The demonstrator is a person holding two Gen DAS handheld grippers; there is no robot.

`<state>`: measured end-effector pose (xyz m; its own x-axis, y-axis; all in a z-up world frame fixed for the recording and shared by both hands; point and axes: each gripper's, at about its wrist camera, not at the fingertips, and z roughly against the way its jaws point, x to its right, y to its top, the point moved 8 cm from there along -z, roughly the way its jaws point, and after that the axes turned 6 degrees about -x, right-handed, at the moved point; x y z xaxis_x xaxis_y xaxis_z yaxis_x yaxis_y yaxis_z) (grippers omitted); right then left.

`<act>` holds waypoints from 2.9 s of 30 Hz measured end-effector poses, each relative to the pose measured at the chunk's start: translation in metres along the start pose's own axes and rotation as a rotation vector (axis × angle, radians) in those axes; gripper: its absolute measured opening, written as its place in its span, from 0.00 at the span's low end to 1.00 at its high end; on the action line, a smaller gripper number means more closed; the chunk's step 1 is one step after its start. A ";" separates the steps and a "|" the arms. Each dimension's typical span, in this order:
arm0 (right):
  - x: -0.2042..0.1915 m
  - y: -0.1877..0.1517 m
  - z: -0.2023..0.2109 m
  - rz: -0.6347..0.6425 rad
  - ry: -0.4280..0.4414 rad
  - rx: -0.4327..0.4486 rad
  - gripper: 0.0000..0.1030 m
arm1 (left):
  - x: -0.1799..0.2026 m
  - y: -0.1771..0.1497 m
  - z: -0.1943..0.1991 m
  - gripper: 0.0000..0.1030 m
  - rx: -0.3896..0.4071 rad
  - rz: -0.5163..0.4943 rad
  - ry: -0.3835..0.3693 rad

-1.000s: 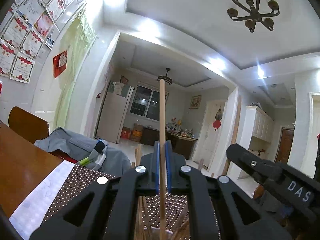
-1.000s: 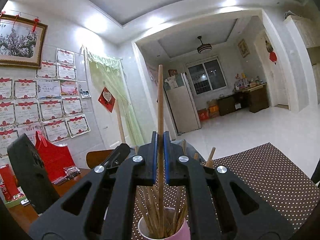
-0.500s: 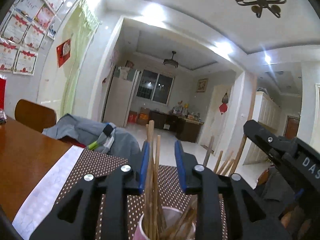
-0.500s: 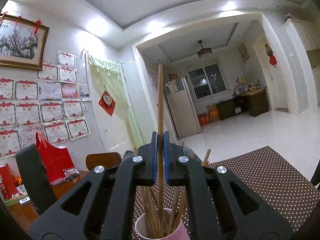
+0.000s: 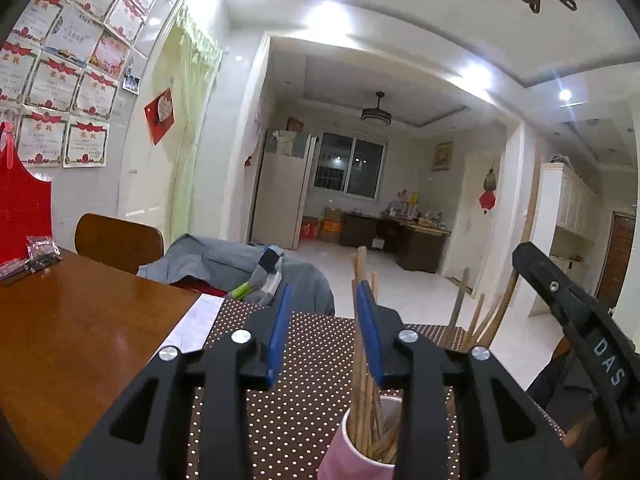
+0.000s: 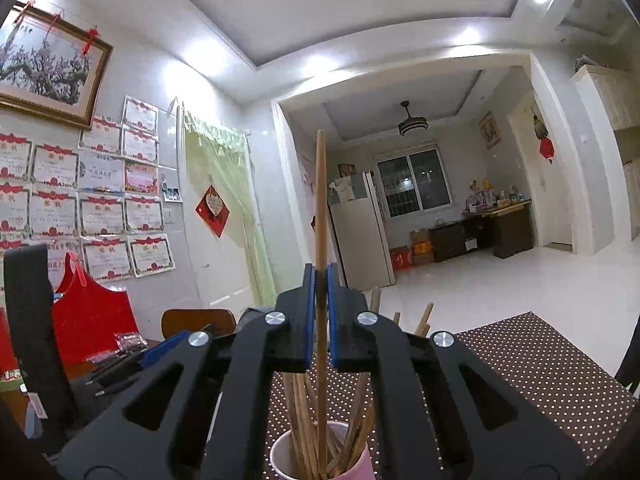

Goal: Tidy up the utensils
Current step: 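Lower the sticks into the pink cup and open both tools, then lower both tools to the last sticks on the cloth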

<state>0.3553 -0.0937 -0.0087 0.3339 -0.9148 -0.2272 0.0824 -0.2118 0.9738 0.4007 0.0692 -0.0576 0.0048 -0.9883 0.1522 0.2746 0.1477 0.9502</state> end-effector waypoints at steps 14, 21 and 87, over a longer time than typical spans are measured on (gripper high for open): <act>0.001 -0.007 -0.007 0.003 -0.019 -0.066 0.07 | -0.005 0.002 -0.005 0.33 -0.033 0.021 -0.001; 0.001 -0.010 -0.012 0.004 -0.014 -0.117 0.08 | -0.003 0.003 -0.004 0.37 -0.036 0.017 0.000; 0.017 -0.145 0.154 -0.025 -0.164 -0.651 0.66 | 0.020 -0.194 0.118 0.49 -0.724 -0.211 0.037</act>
<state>0.2045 -0.1317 -0.1528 0.1816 -0.9637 -0.1956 0.6552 -0.0297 0.7549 0.2335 0.0251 -0.2071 -0.0890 -0.9954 -0.0352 0.8363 -0.0938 0.5402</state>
